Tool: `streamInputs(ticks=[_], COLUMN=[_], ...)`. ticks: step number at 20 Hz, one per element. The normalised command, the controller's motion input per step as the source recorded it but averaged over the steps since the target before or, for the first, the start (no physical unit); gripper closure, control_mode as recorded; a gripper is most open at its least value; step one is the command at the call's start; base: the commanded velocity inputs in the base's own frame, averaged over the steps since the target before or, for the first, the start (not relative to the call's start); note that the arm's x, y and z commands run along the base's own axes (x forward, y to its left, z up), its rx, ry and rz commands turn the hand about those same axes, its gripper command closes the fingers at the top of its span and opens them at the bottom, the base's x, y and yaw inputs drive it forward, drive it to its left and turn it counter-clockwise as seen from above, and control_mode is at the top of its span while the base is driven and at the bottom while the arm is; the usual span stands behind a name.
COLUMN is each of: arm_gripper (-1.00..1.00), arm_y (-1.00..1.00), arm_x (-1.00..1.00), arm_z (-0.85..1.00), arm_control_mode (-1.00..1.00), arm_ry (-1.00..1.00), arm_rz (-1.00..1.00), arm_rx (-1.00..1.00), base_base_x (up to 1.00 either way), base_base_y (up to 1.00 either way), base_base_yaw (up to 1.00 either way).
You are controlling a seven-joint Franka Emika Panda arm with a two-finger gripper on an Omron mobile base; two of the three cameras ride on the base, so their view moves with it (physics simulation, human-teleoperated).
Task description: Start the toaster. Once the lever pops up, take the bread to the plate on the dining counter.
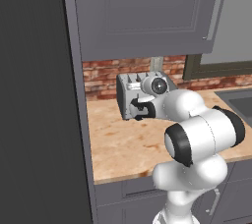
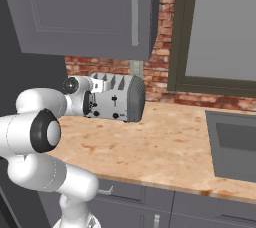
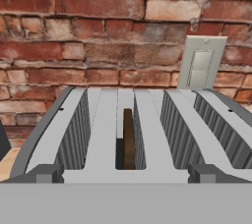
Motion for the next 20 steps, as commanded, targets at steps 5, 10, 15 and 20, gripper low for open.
streamInputs(ticks=[5, 10, 15, 20], arm_gripper=[-1.0, -1.0, -1.0, -1.0], arm_y=[0.0, 0.0, 0.0, 0.0], arm_x=[0.0, 0.0, 0.0, 0.0], arm_z=[0.0, 0.0, 0.0, 0.0], arm_control_mode=[-1.0, -1.0, -1.0, -1.0], arm_ry=[0.0, 0.0, 0.0, 0.0], arm_rz=[0.0, 0.0, 0.0, 0.0], arm_rx=[0.0, 0.0, 0.0, 0.0], base_base_x=[0.0, 0.0, 0.0, 0.0], base_base_y=[0.0, 0.0, 0.0, 0.0], base_base_yaw=[0.0, 0.0, 0.0, 0.0])
